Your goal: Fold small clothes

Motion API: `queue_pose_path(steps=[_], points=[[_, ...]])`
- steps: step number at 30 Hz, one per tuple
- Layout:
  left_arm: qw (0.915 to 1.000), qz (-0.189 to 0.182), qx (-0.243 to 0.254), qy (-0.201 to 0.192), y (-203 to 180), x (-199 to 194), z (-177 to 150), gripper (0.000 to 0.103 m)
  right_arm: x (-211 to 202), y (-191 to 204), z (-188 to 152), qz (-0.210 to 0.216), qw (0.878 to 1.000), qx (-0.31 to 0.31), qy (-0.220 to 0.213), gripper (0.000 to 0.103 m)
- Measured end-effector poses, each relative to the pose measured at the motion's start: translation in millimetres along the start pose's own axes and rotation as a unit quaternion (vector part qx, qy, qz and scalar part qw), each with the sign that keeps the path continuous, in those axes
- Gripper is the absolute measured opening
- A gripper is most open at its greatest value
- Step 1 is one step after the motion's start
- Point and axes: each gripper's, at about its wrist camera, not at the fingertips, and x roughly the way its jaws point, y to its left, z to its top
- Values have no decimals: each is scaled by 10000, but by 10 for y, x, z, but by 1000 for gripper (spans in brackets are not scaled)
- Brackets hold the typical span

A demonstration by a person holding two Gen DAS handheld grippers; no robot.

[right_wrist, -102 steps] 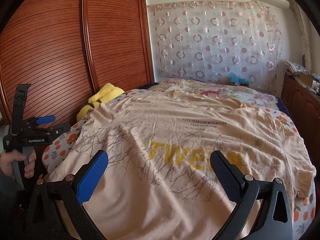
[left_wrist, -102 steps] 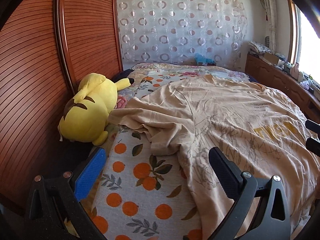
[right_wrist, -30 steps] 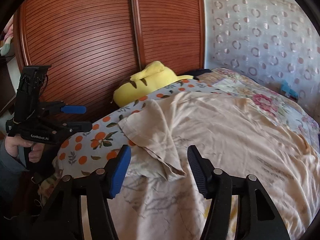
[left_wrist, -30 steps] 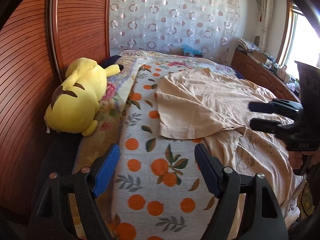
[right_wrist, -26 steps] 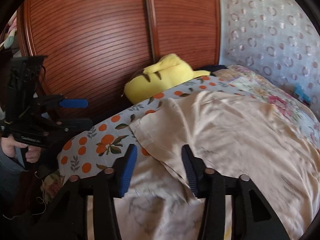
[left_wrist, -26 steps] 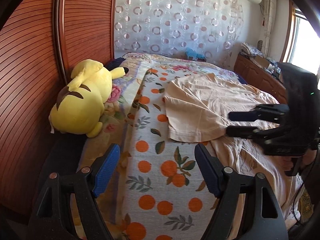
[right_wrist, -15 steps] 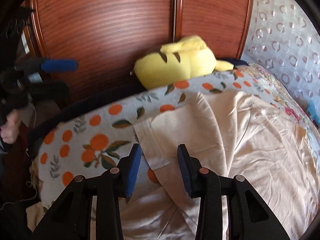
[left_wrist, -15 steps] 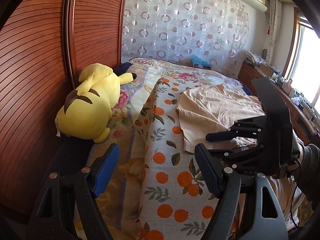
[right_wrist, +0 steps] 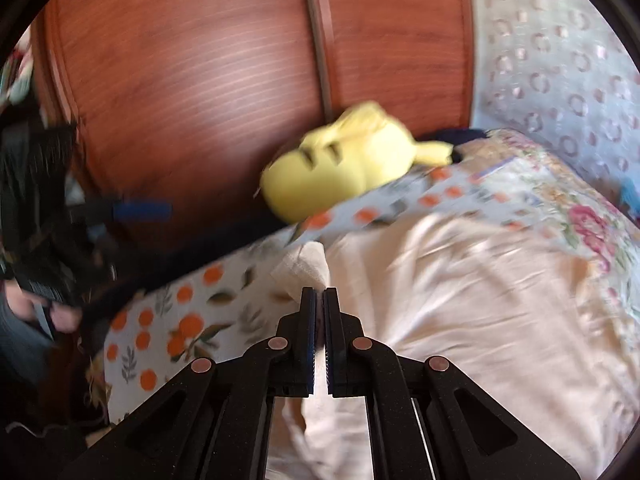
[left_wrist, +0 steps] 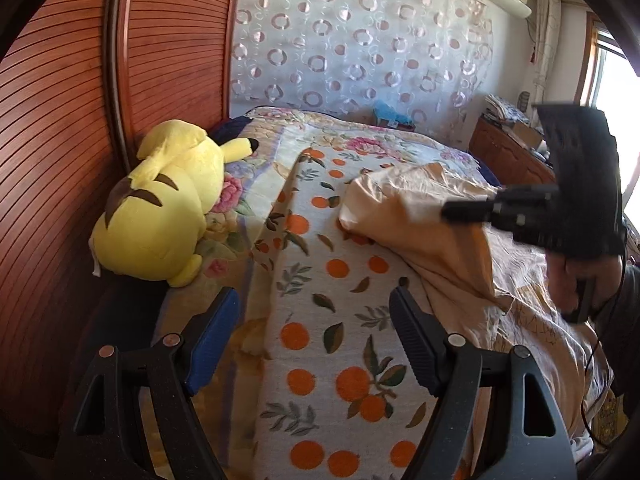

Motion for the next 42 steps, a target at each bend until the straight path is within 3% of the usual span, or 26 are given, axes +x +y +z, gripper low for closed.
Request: queue_pose_path(steps=[3,7,17,20,26,32,36,42], points=[[9998,-129,126,57,-139,107,30,78,-198,-340,22,-338,9988,289,-197,3],[9989,-305,336,146,-339,254,66,78,-281,-747,-79,-846,9937,729,-132,3],[9960,-498,682,290,-694,486,166,78,-218,-812,-232,-1513,9835,958,243,3],[9955,-502,735,324,-744,543,194,78,-326,-848,-245,-1731,9793,1034,186,15],[9946,-576,782,377,-844,633,221,78,-529,-778,-300,-1757,9775,1164,-20,22],[9911,-795,1015,332,-1102,640,305,78,-1059,-638,-640,-1669,9766,1338,-203,34],[9853,-1102,1277,279,-1443,659,384,78,-1570,-596,-1014,-2037,9637,1691,-342,48],[9718,-1575,1735,248,-2105,774,467,78,-2444,-508,-1700,-2795,9309,2293,-519,48]])
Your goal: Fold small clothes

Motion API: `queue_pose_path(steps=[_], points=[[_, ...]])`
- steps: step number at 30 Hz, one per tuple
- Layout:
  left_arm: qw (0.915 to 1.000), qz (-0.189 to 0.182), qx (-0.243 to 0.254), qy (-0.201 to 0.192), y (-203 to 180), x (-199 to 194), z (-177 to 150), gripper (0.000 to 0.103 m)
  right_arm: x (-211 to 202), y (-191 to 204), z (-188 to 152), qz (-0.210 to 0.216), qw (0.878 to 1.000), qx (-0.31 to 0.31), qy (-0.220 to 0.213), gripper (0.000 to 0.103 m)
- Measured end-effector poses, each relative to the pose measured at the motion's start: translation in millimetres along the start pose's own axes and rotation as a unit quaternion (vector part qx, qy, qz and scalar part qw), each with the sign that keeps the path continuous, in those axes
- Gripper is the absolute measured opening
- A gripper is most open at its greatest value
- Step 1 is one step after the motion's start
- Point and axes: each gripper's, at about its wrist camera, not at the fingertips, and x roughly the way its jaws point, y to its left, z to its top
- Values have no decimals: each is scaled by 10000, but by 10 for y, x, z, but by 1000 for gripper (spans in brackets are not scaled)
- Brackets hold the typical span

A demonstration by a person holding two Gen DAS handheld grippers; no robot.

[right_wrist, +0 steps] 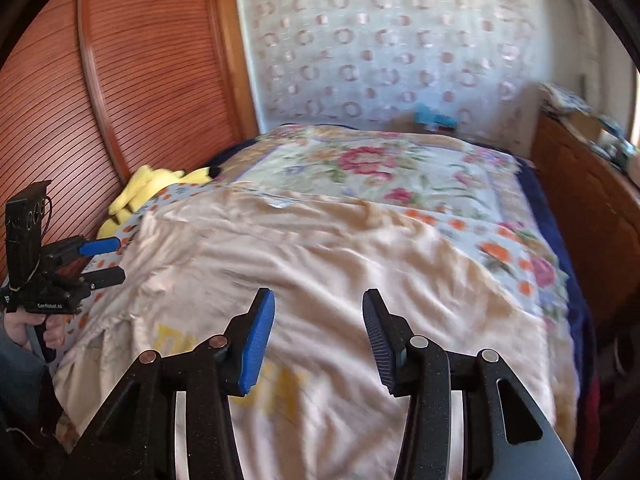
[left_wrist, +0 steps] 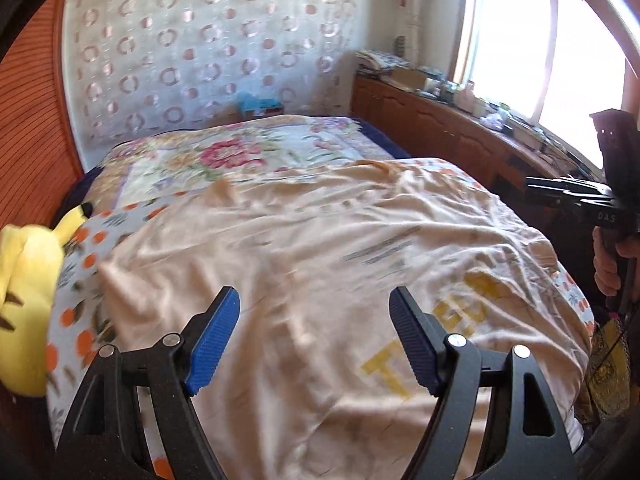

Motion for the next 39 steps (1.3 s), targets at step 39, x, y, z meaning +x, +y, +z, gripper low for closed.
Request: queue_pose_path(steps=[39], points=[[9893,-246,1054,979,-1039,938,-10,85,-279,-1113,-999,-1254,9843,1032,693,10]])
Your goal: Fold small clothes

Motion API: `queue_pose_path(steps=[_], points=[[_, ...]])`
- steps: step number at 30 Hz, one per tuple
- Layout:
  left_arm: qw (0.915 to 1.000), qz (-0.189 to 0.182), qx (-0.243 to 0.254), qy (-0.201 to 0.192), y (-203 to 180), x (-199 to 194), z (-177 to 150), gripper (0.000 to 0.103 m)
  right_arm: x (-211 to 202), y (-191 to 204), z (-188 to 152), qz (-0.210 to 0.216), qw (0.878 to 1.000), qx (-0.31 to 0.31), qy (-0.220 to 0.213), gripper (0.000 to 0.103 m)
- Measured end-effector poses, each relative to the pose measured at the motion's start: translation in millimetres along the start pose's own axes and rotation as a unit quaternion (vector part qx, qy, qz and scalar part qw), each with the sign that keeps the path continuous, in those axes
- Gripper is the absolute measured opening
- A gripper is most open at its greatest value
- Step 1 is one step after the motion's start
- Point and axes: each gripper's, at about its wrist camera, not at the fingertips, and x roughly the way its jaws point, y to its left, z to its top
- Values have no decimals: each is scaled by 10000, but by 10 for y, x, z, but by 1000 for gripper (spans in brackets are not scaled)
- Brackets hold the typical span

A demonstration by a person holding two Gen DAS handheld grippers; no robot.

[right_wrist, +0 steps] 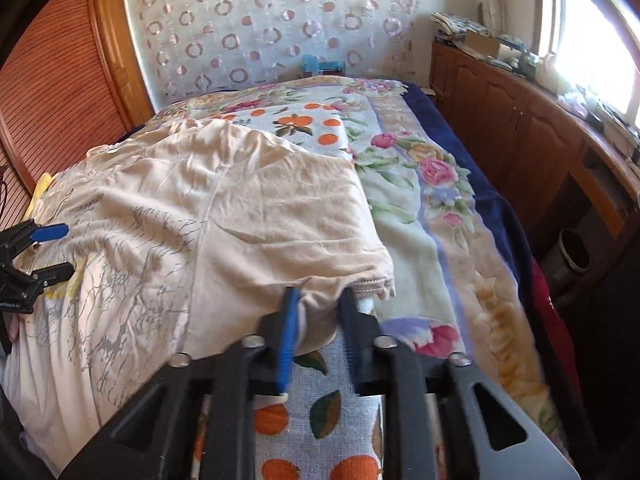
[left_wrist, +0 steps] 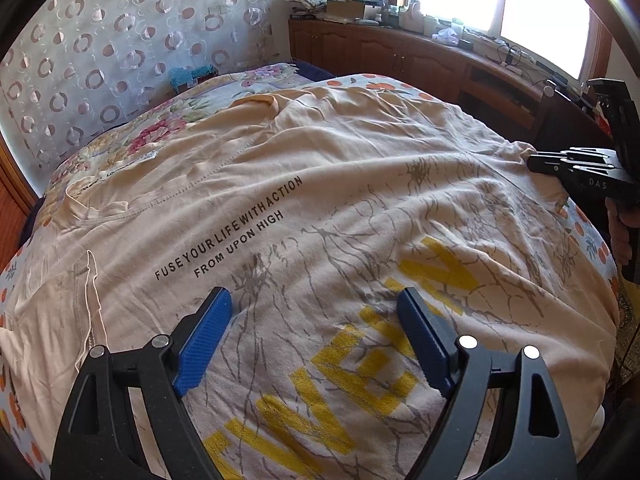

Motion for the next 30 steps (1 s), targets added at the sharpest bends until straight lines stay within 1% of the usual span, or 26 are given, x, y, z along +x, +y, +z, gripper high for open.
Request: queue_pose_path(steps=[1,3,5,9,11,13,14,15,16,17,18,19,20,21,24,26,28,30], points=[[10000,1,0,-1,-2,-3,-1,85,-9,26,6,-8,10000,-75,-32,7],[10000,-2,-2,-1,1,3,0,85,-43,80,36,26,9997,-208,-116,6],[10000,-6,-1,-3,-6,5,2,85,-124,122,95,94,9992,-275,-287,6],[10000,-57,13,-15,12,-19,-13,85,-324,276,258,364,9960,-433,-686,5],[9999,-141,-42,-48,39,-40,-13,85,-393,419,315,638,9933,-550,-789,5],[9996,-195,-147,-131,77,-98,-10,85,-384,605,310,1000,9898,-762,-675,6],[9995,-196,-185,-182,89,-131,-6,85,-363,698,291,1112,9881,-877,-593,6],[9993,-199,-222,-226,102,-168,-3,85,-336,769,266,1151,9874,-955,-515,6],[9991,-217,-258,-269,113,-199,4,85,-302,814,241,1166,9872,-1001,-419,9],[9986,-256,-303,-350,128,-259,13,85,-265,839,214,1160,9875,-1021,-310,11],[9982,-276,-335,-417,137,-303,22,85,-240,845,198,1135,9880,-1022,-234,19],[9979,-286,-354,-465,133,-328,34,85,-223,828,181,1106,9885,-1012,-192,23],[9973,-316,-373,-542,134,-385,45,85,-224,801,171,1076,9892,-975,-206,24],[9970,-345,-373,-588,127,-417,53,85,-244,752,182,1036,9902,-900,-244,27],[9960,-395,-356,-717,92,-502,82,85,-298,578,198,900,9934,-606,-376,41],[9955,-418,-334,-784,66,-545,88,85,-256,444,214,741,9958,-395,-368,42],[9949,-437,-334,-842,40,-580,89,85,-128,406,222,482,9982,-322,-154,42],[9947,-452,-336,-864,30,-607,80,85,68,390,236,367,9989,-265,91,42]])
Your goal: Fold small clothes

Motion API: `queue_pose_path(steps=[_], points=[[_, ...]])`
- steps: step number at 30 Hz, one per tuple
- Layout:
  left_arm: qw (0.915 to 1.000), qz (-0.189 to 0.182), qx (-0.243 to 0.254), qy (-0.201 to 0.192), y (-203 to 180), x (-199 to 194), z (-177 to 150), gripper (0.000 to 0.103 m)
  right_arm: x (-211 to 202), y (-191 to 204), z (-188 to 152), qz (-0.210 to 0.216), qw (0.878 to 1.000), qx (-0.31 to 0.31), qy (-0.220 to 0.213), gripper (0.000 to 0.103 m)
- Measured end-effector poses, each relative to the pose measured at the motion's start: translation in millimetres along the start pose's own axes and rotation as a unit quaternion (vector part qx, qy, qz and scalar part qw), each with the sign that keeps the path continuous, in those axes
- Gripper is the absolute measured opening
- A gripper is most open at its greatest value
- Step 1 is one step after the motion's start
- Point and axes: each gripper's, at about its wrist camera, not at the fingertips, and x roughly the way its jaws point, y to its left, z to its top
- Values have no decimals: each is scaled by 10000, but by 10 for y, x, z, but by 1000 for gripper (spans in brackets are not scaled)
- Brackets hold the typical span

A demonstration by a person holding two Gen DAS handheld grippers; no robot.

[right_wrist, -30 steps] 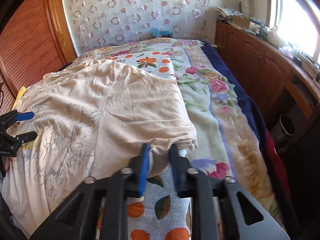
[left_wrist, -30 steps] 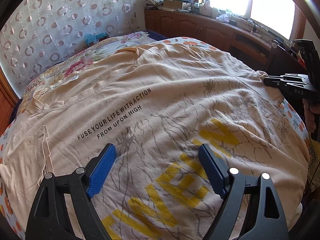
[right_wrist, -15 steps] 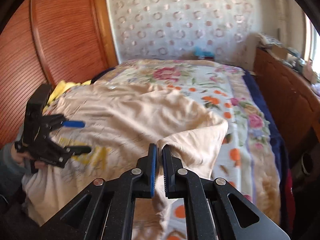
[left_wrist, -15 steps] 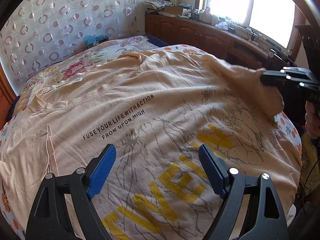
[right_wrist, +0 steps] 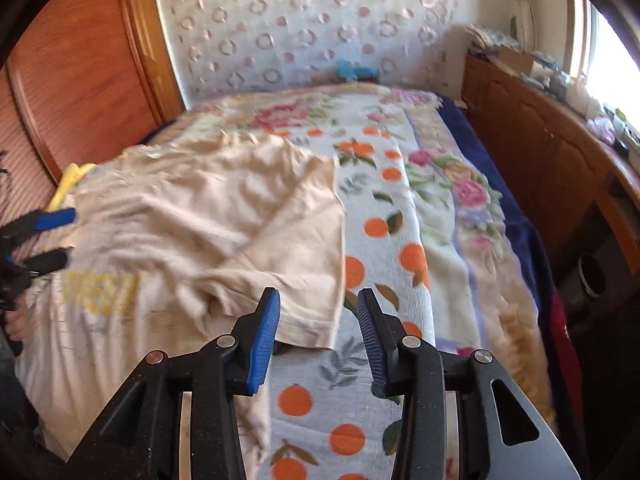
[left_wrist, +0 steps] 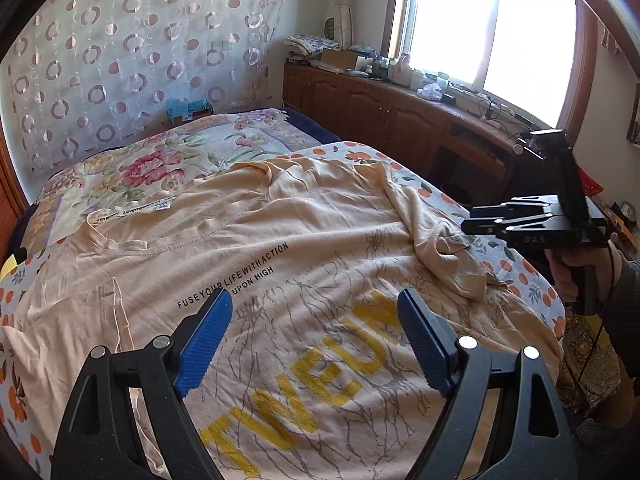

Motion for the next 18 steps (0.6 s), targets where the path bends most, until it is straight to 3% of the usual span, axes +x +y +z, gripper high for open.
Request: queue_pose_path(steps=[5,6,7,8,18], points=[[10000,64,-23,-13,41,-56,-44,85,260,81,-9,-93,9997,-121,206,39],[10000,83,-44,-24,64,-70,-53,85,273,110,7,-126,9995,-217,199,29],[9999,104,-70,-35,84,-82,-61,85,270,148,9,-55,9993,-309,194,11],[9999,121,-106,-51,114,-98,-72,85,287,157,22,70,9991,-363,216,5],[9985,294,-417,-184,349,-261,-206,85,24,593,567,695,9906,-1097,-439,4]])
